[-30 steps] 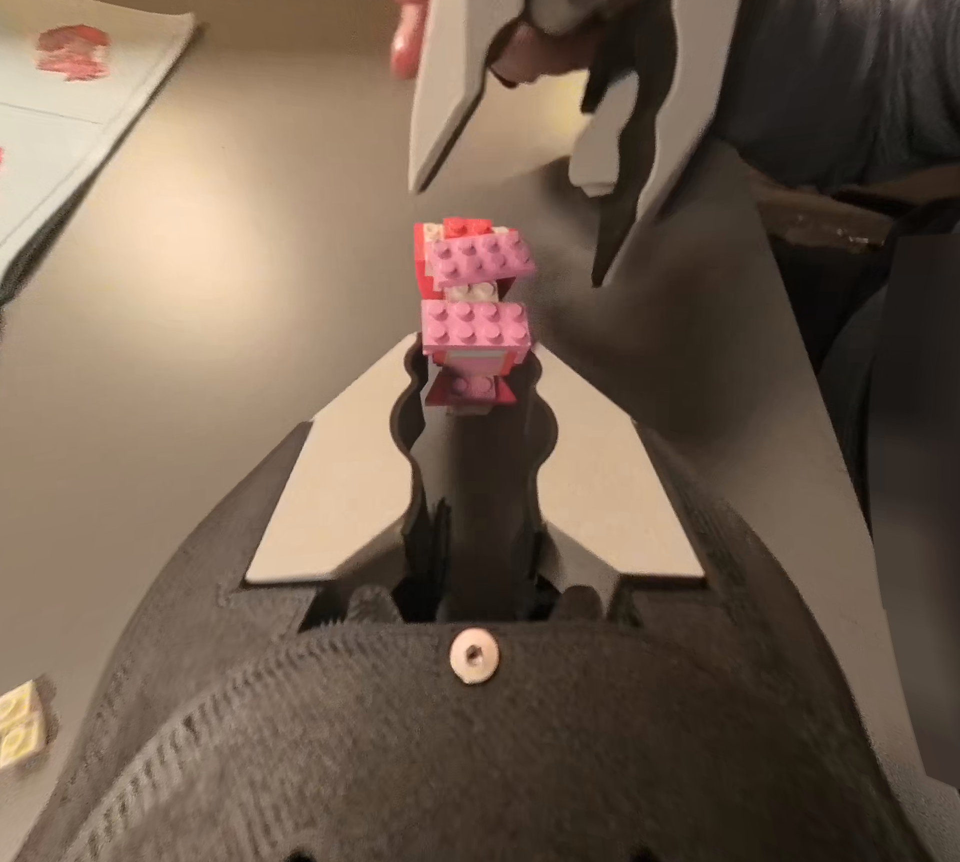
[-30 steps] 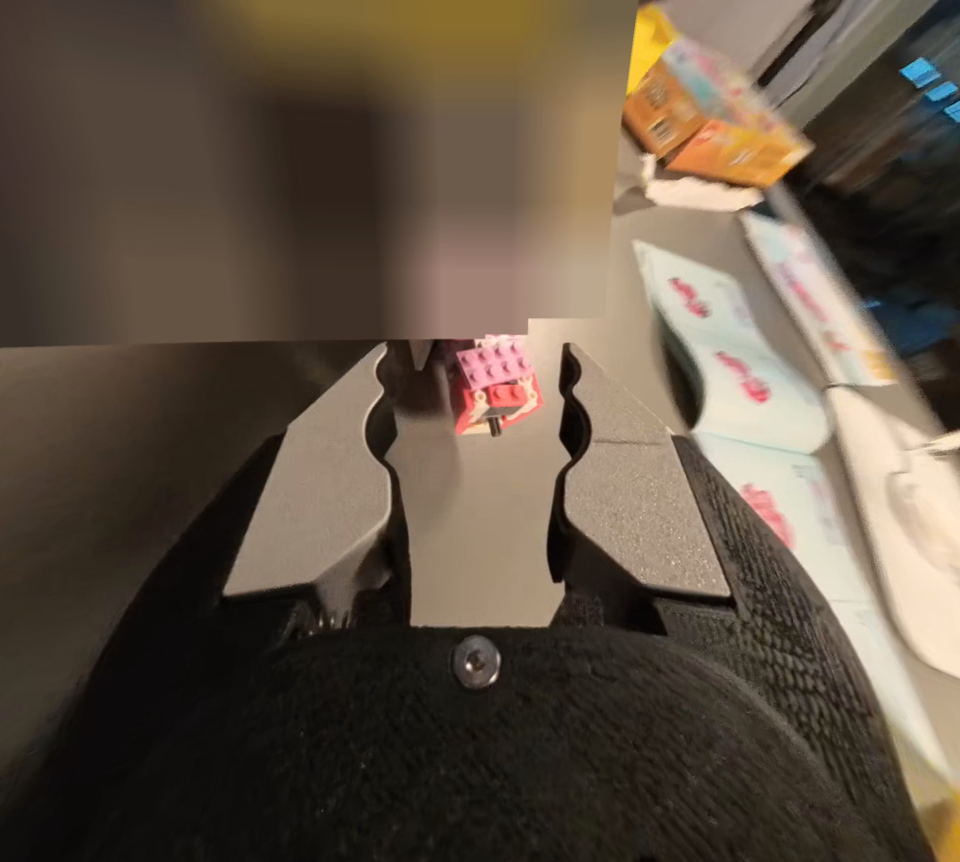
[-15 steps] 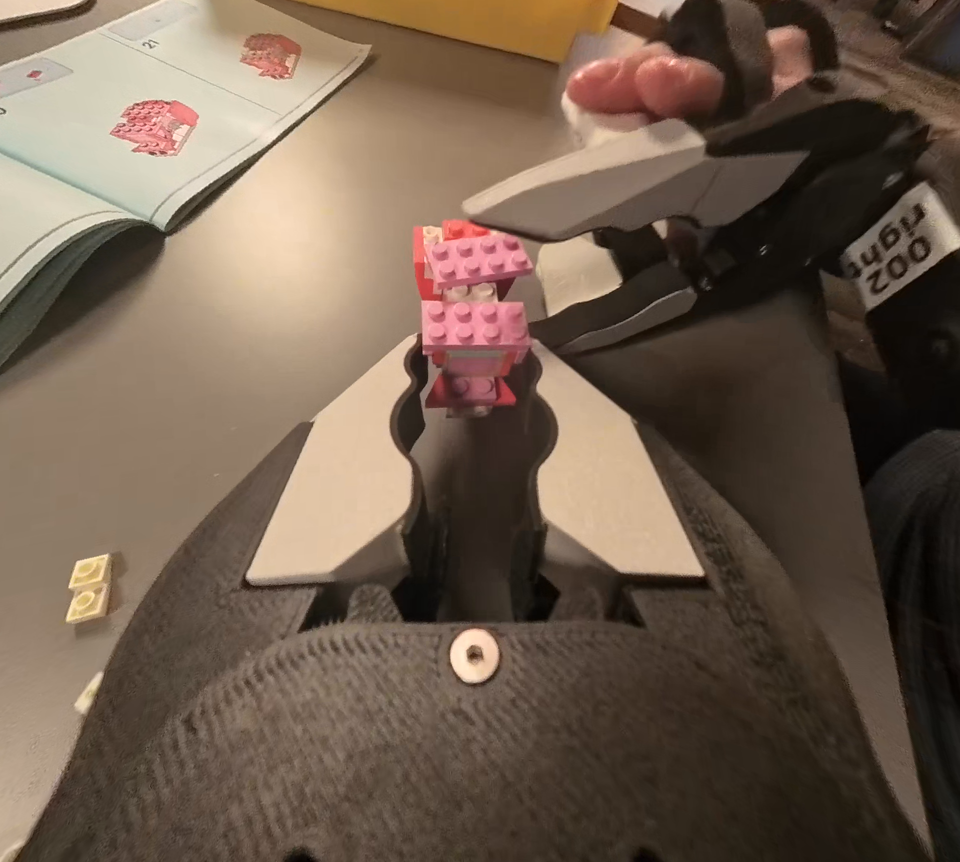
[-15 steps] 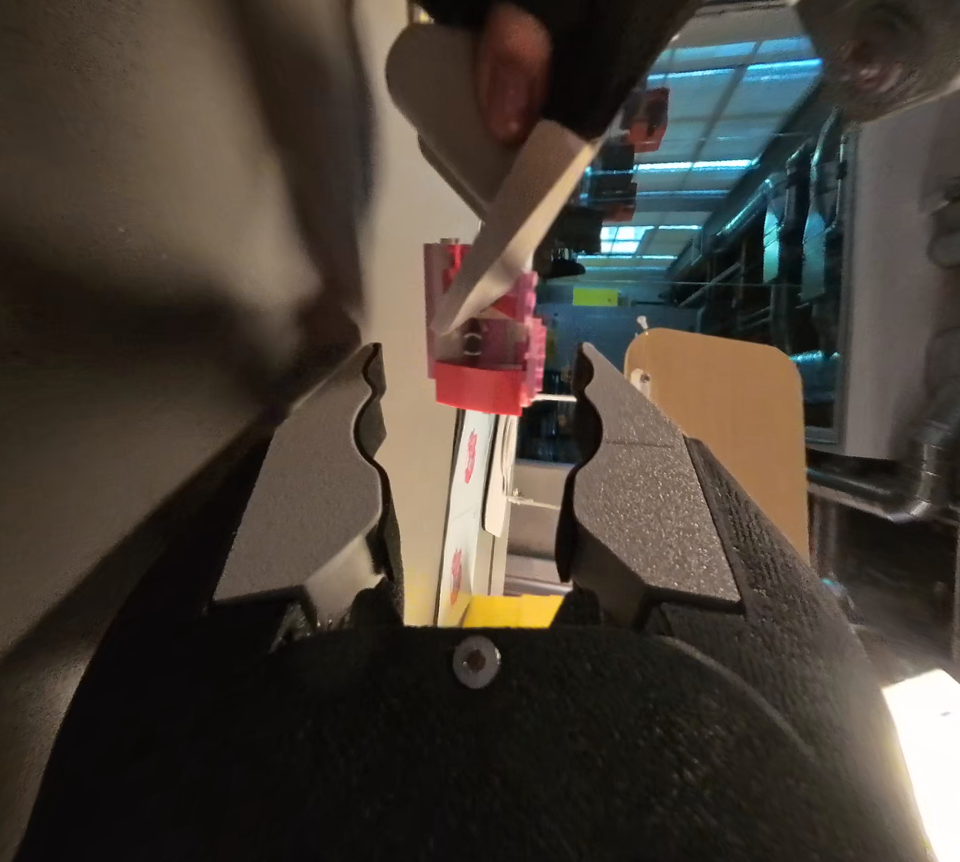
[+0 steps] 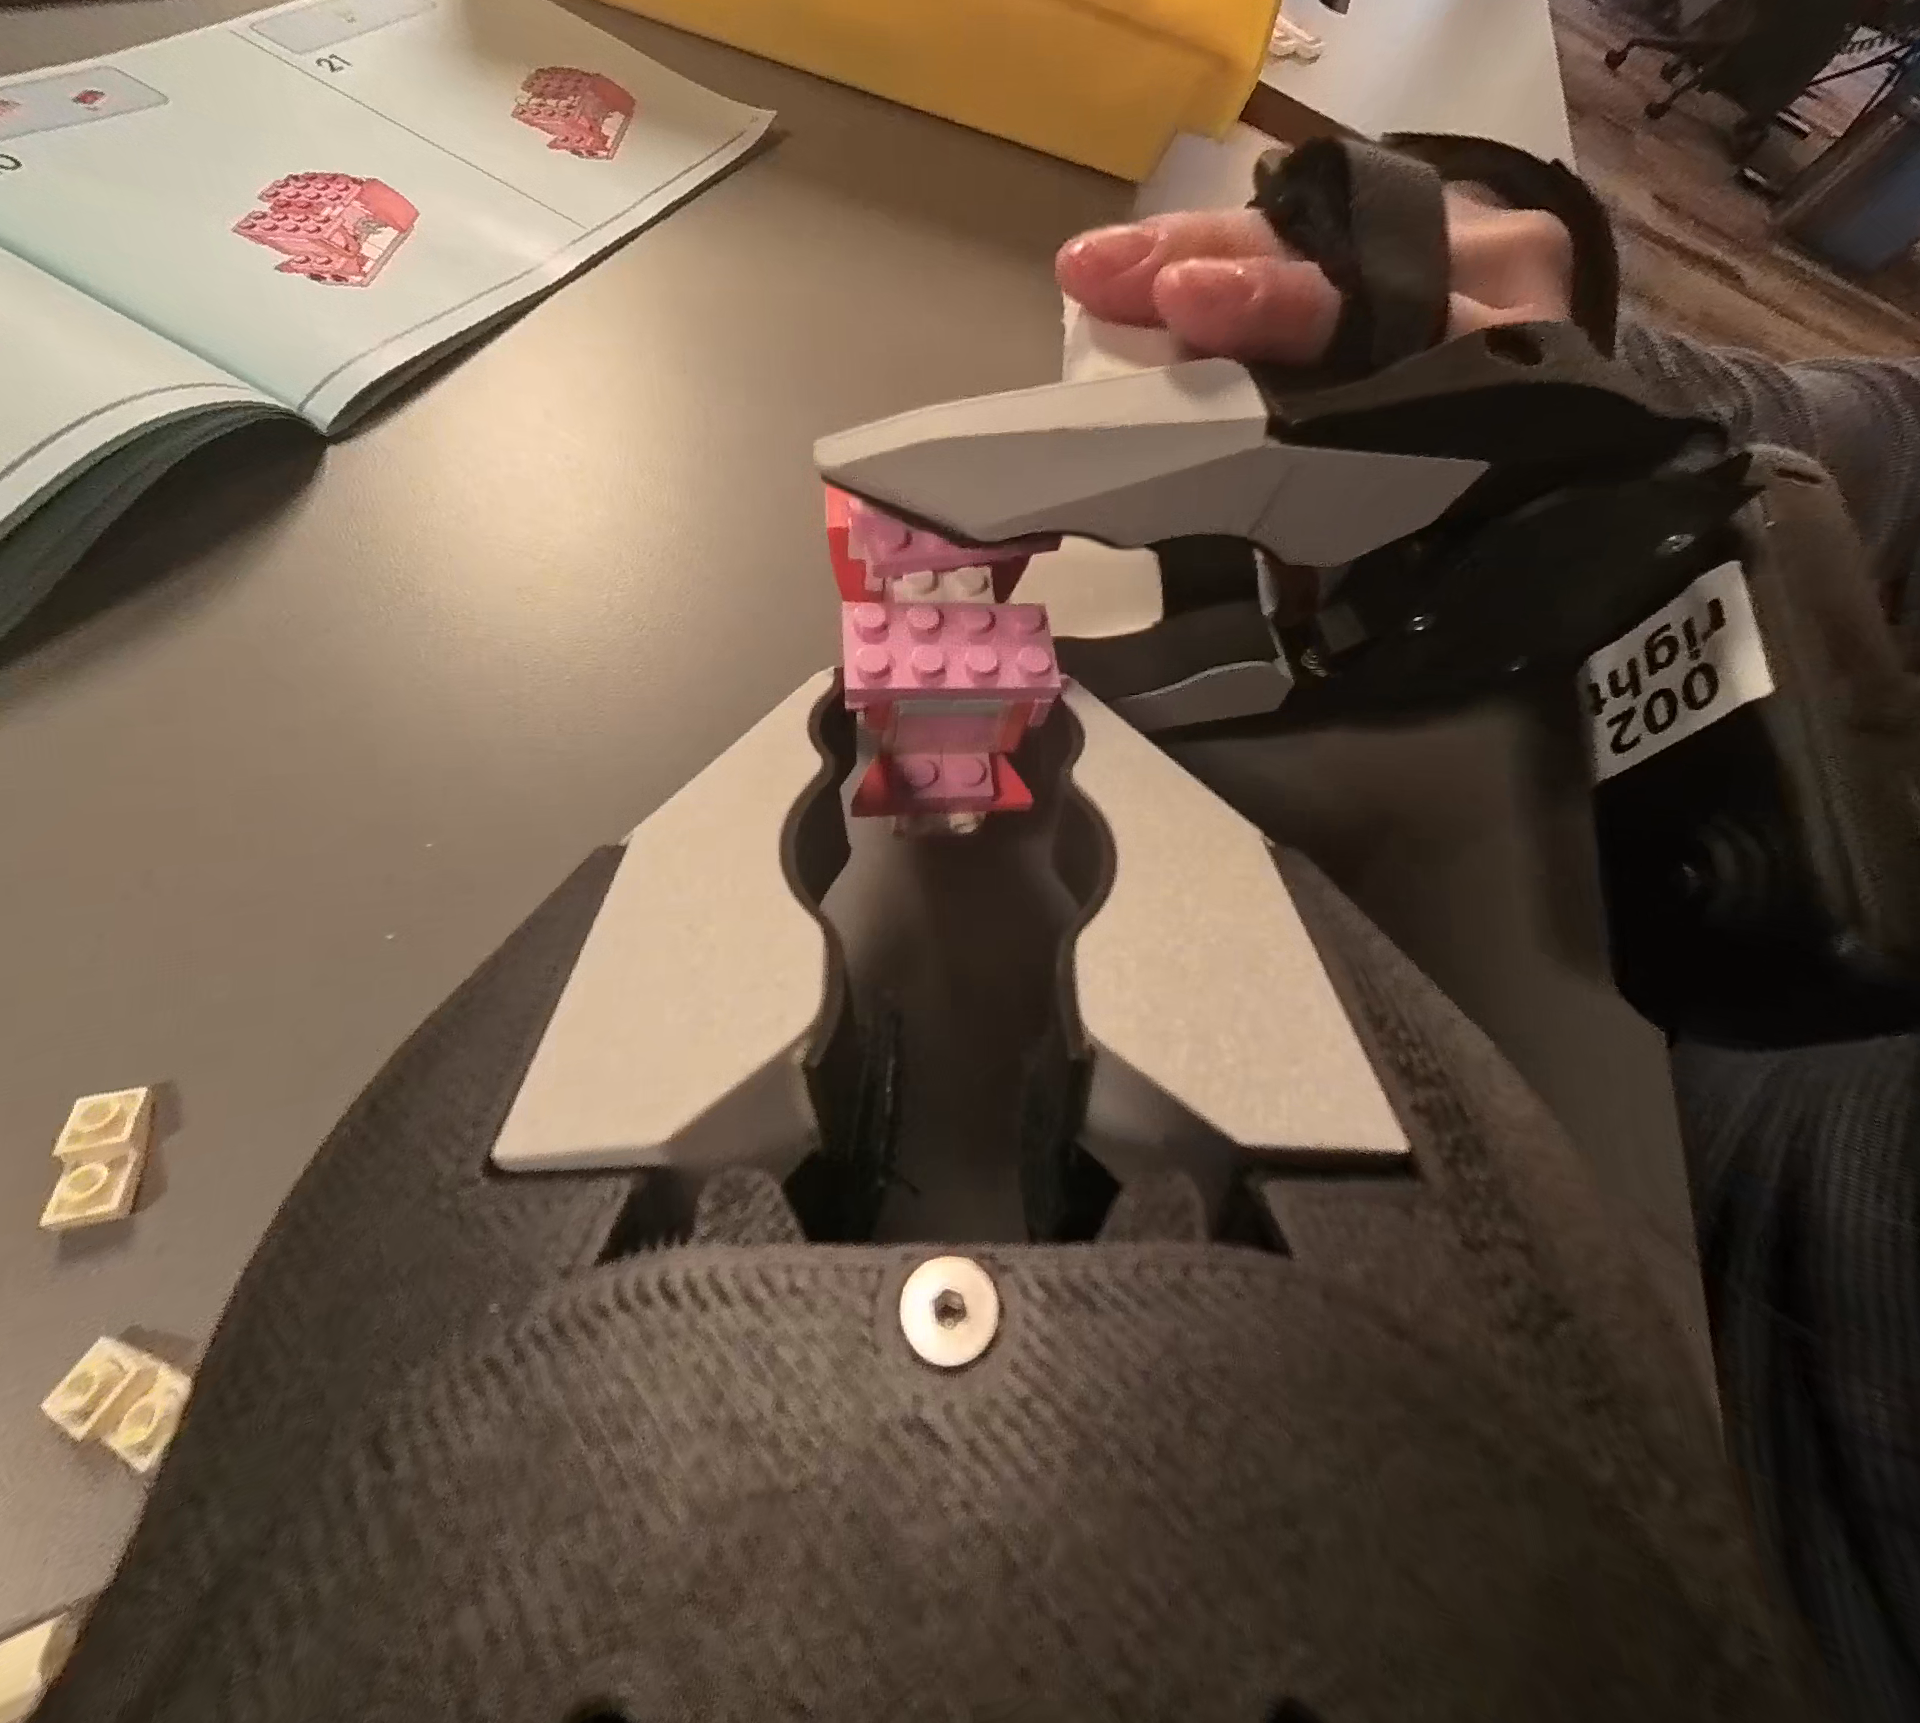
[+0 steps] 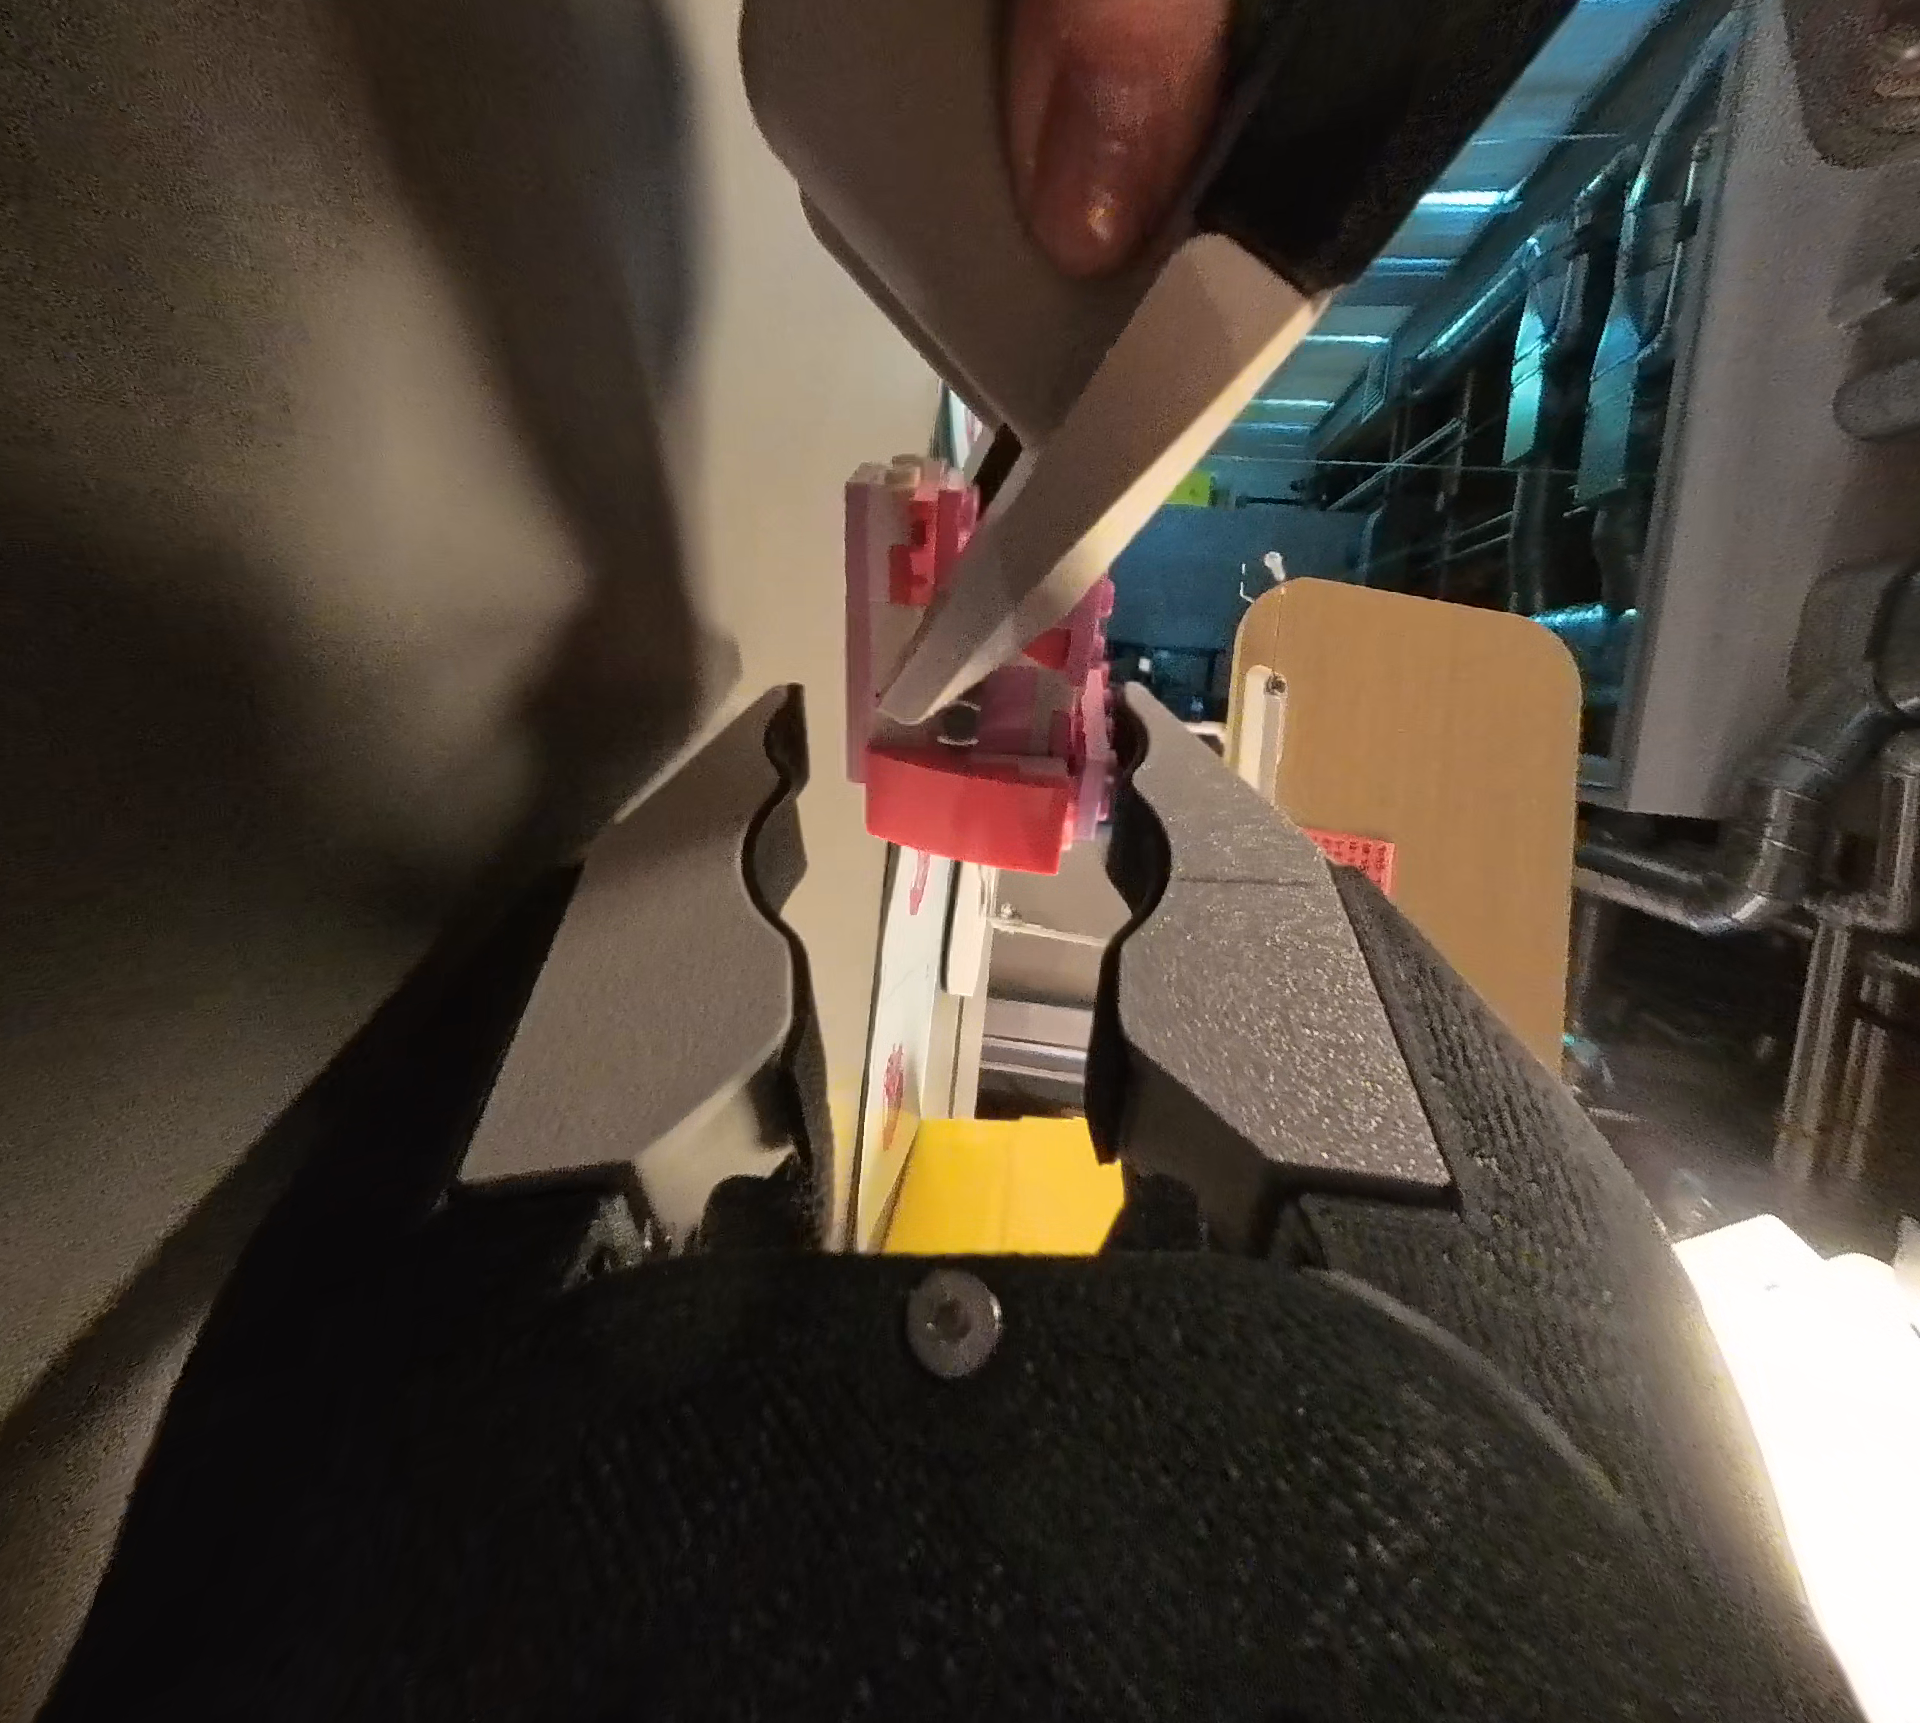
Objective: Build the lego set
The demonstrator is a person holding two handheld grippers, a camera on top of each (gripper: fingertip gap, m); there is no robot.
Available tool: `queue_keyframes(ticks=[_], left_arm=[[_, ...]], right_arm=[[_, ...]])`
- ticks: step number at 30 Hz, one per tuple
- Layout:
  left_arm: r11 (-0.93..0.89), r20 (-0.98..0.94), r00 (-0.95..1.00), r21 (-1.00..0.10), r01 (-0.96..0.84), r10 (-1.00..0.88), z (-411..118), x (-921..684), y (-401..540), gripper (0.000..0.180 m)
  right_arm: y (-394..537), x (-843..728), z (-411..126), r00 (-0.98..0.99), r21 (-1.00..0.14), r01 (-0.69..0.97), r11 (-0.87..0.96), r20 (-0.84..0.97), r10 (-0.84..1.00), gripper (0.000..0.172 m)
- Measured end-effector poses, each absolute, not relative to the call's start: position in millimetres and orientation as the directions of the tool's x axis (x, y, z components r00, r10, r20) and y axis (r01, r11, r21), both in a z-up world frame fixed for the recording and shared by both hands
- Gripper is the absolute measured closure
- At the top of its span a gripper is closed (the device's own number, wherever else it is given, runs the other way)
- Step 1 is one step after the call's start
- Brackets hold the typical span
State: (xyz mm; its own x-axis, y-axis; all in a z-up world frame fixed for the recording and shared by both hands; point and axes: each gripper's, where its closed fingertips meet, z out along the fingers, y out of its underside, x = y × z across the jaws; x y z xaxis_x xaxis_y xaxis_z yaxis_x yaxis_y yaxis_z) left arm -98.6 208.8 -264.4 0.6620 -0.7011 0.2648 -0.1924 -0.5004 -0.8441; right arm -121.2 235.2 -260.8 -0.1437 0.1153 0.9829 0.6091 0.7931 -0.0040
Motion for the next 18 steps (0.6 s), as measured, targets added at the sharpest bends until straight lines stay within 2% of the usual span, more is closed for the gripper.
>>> queue_keyframes(ticks=[3,18], left_arm=[[-0.503,0.265,0.669,-0.843,-0.188,-0.695,-265.1,-97.3,209.3,0.146],[-0.504,0.267,0.687,-0.847,-0.168,-0.676,-265.6,-95.7,210.9,0.146]], right_arm=[[238.8,-120.4,-262.6,-0.151,0.006,0.632,0.775,0.982,0.116,0.122],[240.6,-119.8,-260.5,-0.145,0.041,0.635,0.772,0.987,0.067,0.124]])
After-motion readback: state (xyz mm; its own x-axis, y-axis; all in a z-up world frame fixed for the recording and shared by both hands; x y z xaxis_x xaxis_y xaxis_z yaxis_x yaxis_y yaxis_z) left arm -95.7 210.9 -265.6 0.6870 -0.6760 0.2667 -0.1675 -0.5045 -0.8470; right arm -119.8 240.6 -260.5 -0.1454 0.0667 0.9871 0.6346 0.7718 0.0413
